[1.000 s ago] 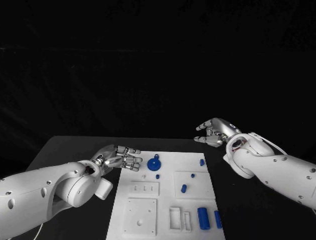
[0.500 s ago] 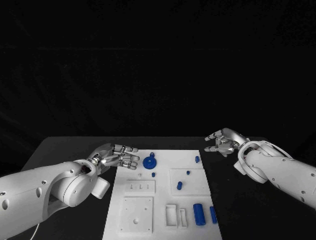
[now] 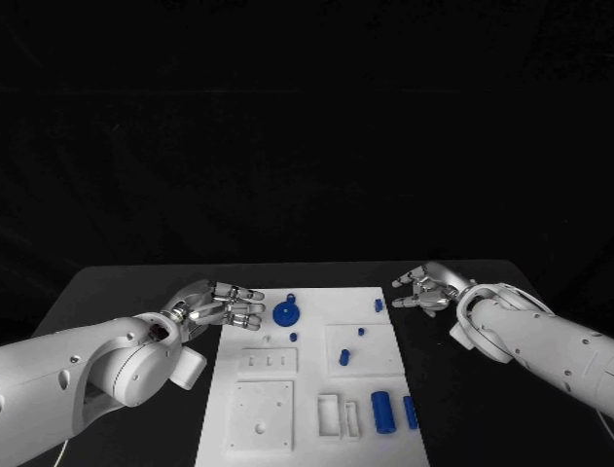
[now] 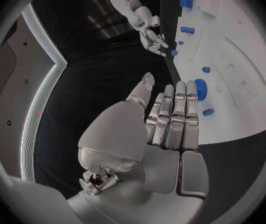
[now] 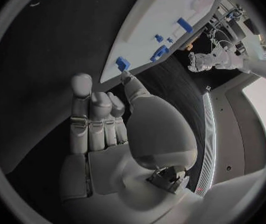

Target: Assemble the parts on the task board

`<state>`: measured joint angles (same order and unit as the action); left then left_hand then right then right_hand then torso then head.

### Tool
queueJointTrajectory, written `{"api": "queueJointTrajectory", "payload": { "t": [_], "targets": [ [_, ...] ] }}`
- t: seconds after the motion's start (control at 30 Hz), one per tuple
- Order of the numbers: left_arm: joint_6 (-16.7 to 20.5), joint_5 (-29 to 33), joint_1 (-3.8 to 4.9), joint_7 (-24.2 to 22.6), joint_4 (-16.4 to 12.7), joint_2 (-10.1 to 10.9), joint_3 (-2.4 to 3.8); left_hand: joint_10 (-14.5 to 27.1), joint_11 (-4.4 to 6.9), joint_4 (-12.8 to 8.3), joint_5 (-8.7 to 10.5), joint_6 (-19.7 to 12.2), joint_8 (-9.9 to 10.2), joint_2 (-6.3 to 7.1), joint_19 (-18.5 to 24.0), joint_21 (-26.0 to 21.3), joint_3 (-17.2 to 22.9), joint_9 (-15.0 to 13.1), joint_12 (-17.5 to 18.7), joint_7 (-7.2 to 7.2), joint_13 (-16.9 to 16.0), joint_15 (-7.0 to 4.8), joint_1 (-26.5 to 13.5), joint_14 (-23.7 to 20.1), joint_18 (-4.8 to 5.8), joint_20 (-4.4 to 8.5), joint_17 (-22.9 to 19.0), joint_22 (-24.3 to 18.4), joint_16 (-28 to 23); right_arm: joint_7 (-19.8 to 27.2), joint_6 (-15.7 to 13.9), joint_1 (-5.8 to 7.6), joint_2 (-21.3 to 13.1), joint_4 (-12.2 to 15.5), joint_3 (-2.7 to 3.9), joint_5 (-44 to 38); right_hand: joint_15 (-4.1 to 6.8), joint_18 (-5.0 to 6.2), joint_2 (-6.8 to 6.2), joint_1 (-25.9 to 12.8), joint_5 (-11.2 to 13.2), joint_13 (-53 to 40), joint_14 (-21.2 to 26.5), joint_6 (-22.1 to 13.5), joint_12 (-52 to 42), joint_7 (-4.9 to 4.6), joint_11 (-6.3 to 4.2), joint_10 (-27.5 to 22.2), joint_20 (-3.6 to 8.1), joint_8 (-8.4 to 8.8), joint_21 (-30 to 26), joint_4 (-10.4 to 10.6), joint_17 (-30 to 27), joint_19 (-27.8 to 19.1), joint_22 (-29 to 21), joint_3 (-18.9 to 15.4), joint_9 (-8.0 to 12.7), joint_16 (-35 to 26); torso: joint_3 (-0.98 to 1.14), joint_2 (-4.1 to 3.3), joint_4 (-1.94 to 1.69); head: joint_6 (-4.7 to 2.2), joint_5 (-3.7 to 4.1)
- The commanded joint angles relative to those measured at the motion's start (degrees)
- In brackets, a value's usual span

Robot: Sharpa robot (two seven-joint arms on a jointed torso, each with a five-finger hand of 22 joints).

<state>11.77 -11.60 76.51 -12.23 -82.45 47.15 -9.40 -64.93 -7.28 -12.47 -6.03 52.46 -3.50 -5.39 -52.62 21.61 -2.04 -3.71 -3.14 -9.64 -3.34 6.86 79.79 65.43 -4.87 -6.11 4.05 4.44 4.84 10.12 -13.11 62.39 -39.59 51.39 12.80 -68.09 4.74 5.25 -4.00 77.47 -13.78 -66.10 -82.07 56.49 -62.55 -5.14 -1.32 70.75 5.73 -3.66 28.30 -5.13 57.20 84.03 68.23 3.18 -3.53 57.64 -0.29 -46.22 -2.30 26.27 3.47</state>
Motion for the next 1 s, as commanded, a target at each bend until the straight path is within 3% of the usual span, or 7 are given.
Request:
{"api": "queueJointTrajectory", "payload": {
  "t": [0.03,0.13,0.23,0.37,0.63,1.0],
  "targets": [
    [-1.3,0.2,-0.01,-1.4,-0.4,-0.1,0.06,0.2,0.14,-0.5,-0.2,0.5,-0.1,-0.15,-0.3,-0.4,0.0,-0.1,-0.3,0.33,-0.1,-0.19,-0.6,0.5,0.73,0.39,0.0,0.1,-0.3,1.7,2.4,-0.47,0.6,-0.9,0.01,0.9,0.19,-0.43,0.24,0.3,0.4,0.0,0.1,-0.4,0.1,0.1,0.03,-0.2,0.37,0.17,-0.2,0.0,0.0,1.6,0.1,-0.4,0.0,-0.2,0.14,-0.05,-0.03,0.2,-0.11],
    [-1.4,0.2,0.0,-1.4,-0.5,-0.1,0.07,0.1,0.12,-0.7,-0.19,0.6,-0.1,-0.25,-0.4,-0.4,0.0,-0.1,-0.3,0.25,-0.1,-0.25,-0.7,0.7,0.69,0.45,0.0,0.1,-0.3,1.8,2.8,-0.78,1.1,-1.2,0.01,1.2,0.19,-0.45,0.31,0.3,0.5,0.0,0.1,-0.5,0.1,0.11,0.02,-0.2,0.38,0.15,-0.3,0.0,0.0,1.6,0.1,-0.5,0.0,-0.2,0.18,-0.06,-0.02,0.46,-0.21],
    [-1.5,0.2,0.01,-1.2,-0.6,0.0,0.08,0.0,0.01,-0.7,-0.17,0.1,-0.1,-0.27,-0.4,-0.4,-0.1,0.0,-0.3,0.04,0.0,-0.24,-0.7,0.7,0.71,0.45,0.0,0.1,-0.3,2.0,3.1,-1.09,1.4,-1.4,0.01,1.6,0.17,-0.49,0.64,0.4,1.6,0.1,0.1,0.0,0.1,0.1,0.06,-0.2,0.38,0.13,-0.3,0.0,0.0,1.7,0.3,-0.7,0.0,-0.2,-0.04,-0.1,-0.1,0.6,0.02],
    [-1.5,0.2,0.03,-1.2,-0.7,0.1,0.08,0.1,-0.02,-0.8,-0.18,-0.1,-0.1,-0.23,-0.4,-0.4,-0.1,0.0,-0.3,0.0,0.0,-0.23,-0.7,0.7,0.71,0.45,0.0,0.1,-0.3,2.2,3.1,-1.31,1.6,-1.4,0.01,1.8,0.18,-0.48,0.82,0.3,2.6,0.0,0.0,0.3,0.0,0.14,0.05,-0.1,0.38,0.12,-0.5,0.1,0.1,1.7,0.5,-0.8,0.0,-0.1,-0.01,-0.13,-0.05,0.76,-0.08],
    [-1.7,0.1,0.03,-1.1,-0.8,0.1,0.09,0.3,-0.14,-0.8,-0.1,-0.9,0.0,-0.22,-0.4,-0.5,-0.3,0.0,-0.3,-0.11,-0.1,-0.15,-0.9,0.6,0.73,0.38,0.0,0.1,-0.4,2.4,3.3,-1.47,2.2,-1.5,0.02,2.6,0.24,-0.51,1.07,0.0,2.3,-0.1,-0.1,0.5,-0.2,0.2,0.0,0.0,0.43,0.09,-0.6,0.4,0.3,1.9,0.7,-1.2,-0.1,0.1,-0.06,-0.03,-0.04,1.21,-0.23],
    [-2.1,0.1,0.04,-1.1,-0.8,0.1,0.09,0.9,-0.29,-0.7,-0.11,-0.2,-0.1,-0.31,-0.6,-0.8,-0.5,0.0,-0.3,-0.09,0.0,-0.14,-0.7,0.6,0.67,0.36,0.0,0.1,-0.4,2.2,3.0,-1.96,3.8,-3.1,-0.01,2.7,-0.01,-0.4,1.47,0.2,2.1,-0.1,-0.1,-0.4,-0.3,-0.22,0.42,0.0,0.26,0.17,-0.7,0.3,0.4,2.0,1.0,-1.0,0.0,0.2,-0.04,0.03,-0.11,1.3,-0.23]
  ]
}}
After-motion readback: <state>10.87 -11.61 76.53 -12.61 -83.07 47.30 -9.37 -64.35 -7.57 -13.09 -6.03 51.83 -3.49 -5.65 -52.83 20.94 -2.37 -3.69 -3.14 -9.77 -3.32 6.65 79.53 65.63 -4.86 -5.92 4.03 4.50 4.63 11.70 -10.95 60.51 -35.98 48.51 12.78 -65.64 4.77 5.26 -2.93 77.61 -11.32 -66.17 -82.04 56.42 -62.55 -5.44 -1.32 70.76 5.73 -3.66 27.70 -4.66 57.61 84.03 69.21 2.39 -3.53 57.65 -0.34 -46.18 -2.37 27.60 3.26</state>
